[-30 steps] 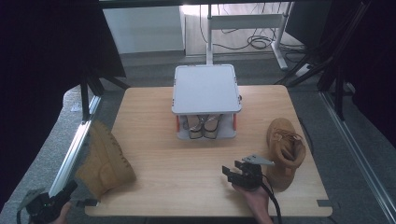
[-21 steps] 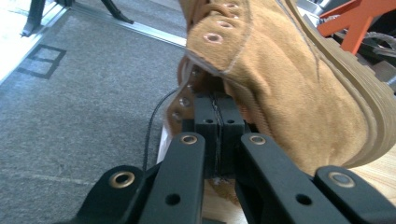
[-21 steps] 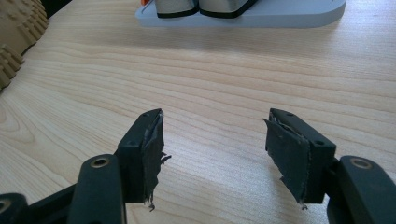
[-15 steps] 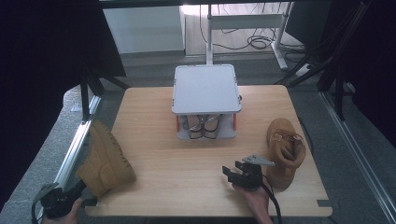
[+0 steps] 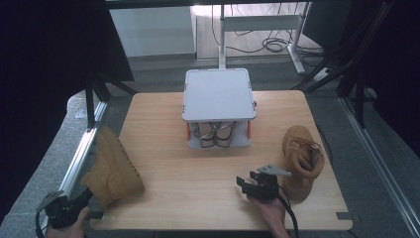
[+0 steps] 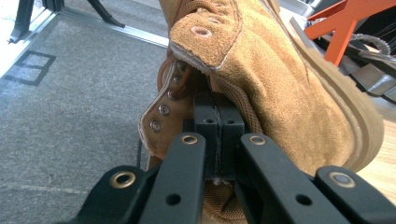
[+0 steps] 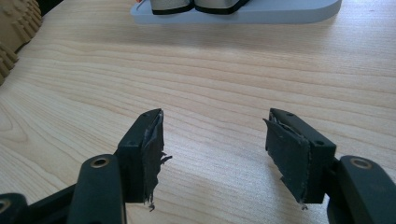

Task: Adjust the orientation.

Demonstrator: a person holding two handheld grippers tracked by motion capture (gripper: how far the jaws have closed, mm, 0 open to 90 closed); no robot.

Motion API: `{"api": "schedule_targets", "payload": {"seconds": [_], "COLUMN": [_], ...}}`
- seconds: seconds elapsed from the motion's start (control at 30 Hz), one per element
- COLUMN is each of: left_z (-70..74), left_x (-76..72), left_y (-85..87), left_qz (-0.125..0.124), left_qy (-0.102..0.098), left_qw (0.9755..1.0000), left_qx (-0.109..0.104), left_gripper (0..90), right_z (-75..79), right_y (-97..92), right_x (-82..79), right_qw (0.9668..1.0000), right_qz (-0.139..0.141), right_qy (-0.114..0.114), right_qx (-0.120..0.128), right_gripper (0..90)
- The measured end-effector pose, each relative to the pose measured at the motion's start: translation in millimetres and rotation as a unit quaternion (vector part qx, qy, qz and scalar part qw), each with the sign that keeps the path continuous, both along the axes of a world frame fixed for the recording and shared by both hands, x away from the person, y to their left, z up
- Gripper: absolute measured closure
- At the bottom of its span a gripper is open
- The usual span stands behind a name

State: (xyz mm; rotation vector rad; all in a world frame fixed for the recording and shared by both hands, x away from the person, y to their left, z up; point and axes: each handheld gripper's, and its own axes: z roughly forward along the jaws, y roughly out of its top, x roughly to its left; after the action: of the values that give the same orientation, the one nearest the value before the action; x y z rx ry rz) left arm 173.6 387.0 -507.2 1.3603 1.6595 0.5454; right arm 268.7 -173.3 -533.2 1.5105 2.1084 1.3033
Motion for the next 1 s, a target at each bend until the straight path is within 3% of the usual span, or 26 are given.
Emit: {"api": "schedule_targets", "payload": {"seconds": [0.43,0.67,0.87,1.0], "left_z": [11.0,18.8,20.4,36.4], "left_x": [6.5,14.6,27.8,48.3], "left_y": [-7.9,-20.7,-43.8,-66.6], "left_qz": [-0.011,-0.031,-0.068,-0.087], "left_qy": [-0.015,-0.027,-0.028,-0.037], "left_qw": [0.9998,0.9992,0.9973,0.9953], "left_qx": [-0.006,-0.002,0.003,0.019], "left_gripper": [89.9,89.9,89.9,89.9], "right_z": [-0.5,-1.9,-3.6,-4.9], "right_y": [0.4,0.6,-0.6,-1.4], "right_x": [-0.3,0.5,0.8,1.8], "right_qw": [1.0,1.0,1.0,0.9999], "right_qz": [0.002,0.0,0.0,0.0], "right_qy": [0.0,0.002,0.006,0.008], "right_qx": [-0.003,-0.003,-0.005,-0.006], "right_gripper": [36.8,36.8,36.7,36.6]}}
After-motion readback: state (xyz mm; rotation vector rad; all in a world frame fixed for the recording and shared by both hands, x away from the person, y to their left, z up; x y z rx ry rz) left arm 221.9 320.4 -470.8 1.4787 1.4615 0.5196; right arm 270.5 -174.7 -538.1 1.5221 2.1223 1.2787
